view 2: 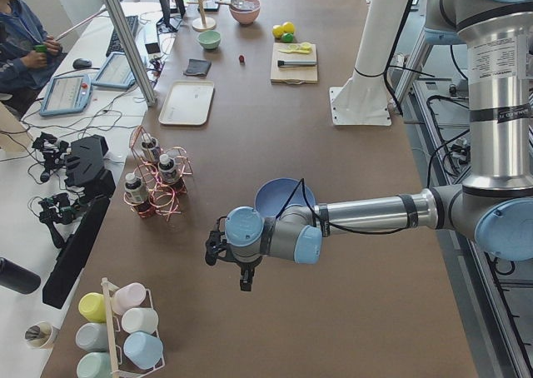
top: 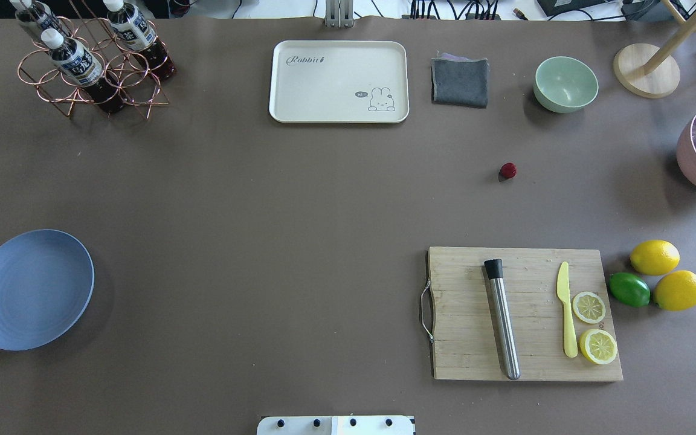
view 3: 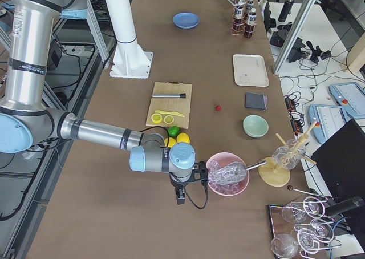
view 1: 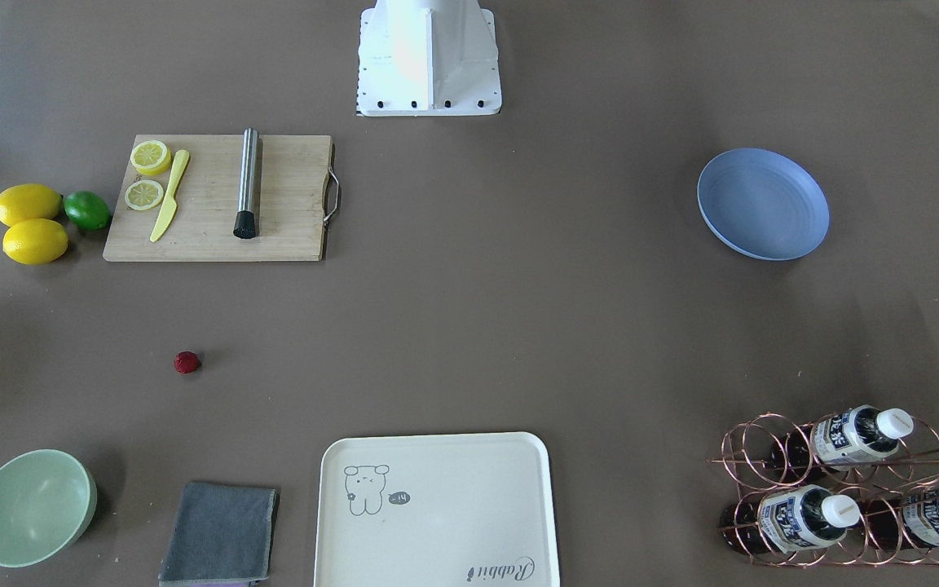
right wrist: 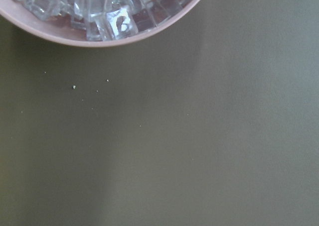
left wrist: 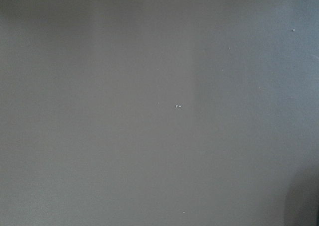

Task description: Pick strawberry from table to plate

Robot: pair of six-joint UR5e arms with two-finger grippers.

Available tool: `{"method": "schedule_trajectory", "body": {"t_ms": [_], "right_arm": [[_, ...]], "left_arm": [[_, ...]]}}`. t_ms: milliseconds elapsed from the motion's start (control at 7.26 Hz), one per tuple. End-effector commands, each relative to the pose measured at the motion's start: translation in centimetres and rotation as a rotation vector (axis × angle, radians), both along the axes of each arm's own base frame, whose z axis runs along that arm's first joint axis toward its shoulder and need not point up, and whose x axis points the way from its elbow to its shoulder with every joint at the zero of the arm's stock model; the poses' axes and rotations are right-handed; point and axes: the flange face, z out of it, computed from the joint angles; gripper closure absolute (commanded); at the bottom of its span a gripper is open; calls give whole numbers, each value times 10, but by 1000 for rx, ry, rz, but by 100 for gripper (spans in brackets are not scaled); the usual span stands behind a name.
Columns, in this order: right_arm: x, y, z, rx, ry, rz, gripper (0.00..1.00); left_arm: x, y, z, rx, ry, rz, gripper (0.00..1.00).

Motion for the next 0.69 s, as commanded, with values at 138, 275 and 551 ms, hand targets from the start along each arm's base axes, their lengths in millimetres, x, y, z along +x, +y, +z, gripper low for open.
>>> {"method": "schedule_trajectory", "body": {"t_ms": [138, 275, 551], "right_arm": [[0, -1, -2, 7, -1, -1, 0], [0, -2, -3, 7, -3, 0, 0], [-1, -2, -4, 6, -6, 0, 0]], "left_arm": [[4, -8, -23, 69, 72, 12, 1], [8, -1, -37, 172, 153, 33, 1], [14, -10, -57, 238, 181, 17, 1]]}}
